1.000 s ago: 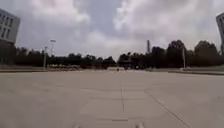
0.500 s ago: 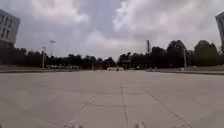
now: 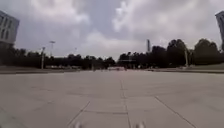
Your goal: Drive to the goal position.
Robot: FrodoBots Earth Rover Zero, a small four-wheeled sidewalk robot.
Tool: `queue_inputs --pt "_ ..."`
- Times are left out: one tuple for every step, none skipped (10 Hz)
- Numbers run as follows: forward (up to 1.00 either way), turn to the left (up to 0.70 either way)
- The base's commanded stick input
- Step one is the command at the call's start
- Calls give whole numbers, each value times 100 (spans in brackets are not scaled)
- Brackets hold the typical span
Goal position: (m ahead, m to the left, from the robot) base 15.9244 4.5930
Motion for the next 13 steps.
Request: queue_inputs --pt "60 0" --pt "60 0" --pt "60 1" --pt "60 5" --pt "60 14" --pt "60 3" --pt "60 0" --pt "60 0" --pt "60 0" --pt "60 0" --pt "60 0" --pt "60 0" --pt "60 0"
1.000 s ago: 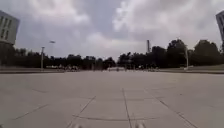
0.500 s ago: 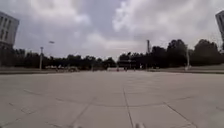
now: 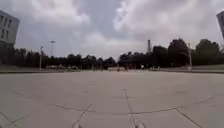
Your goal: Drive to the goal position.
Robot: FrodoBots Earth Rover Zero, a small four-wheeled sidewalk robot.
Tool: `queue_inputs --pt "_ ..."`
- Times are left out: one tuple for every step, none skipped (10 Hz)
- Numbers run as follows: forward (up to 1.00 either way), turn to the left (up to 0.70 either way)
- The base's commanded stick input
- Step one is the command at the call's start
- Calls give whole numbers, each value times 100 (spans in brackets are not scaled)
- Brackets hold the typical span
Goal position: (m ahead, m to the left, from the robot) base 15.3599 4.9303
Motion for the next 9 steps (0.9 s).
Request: queue_inputs --pt "60 0" --pt "60 0" --pt "60 0" --pt "60 0" --pt "60 0" --pt "60 0" --pt "60 0" --pt "60 0" --pt "60 0"
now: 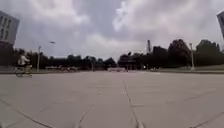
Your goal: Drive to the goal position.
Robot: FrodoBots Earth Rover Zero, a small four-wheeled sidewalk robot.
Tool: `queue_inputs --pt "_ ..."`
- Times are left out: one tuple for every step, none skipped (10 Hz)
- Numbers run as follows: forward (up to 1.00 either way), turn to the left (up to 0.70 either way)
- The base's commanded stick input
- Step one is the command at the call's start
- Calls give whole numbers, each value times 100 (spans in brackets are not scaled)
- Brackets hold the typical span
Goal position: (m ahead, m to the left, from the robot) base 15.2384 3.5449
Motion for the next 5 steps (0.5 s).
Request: queue_inputs --pt "60 0" --pt "60 0" --pt "60 0" --pt "60 2" --pt "60 8"
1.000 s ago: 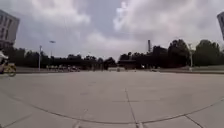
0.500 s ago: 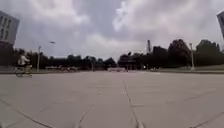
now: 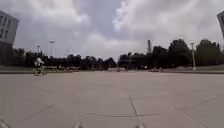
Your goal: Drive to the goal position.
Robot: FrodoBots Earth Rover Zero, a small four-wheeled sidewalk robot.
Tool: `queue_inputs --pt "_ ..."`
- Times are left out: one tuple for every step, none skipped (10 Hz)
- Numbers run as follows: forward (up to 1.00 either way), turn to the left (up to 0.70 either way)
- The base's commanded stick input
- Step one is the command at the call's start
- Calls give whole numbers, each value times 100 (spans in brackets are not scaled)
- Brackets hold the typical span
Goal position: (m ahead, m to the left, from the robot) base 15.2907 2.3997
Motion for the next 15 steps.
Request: queue_inputs --pt "60 13" --pt "60 15" --pt "60 7" --pt "60 0" --pt "60 0" --pt "60 0" --pt "60 0" --pt "60 0" --pt "60 0" --pt "60 3" --pt "60 10" --pt "60 14" --pt "60 15" --pt "60 15" --pt "60 15"
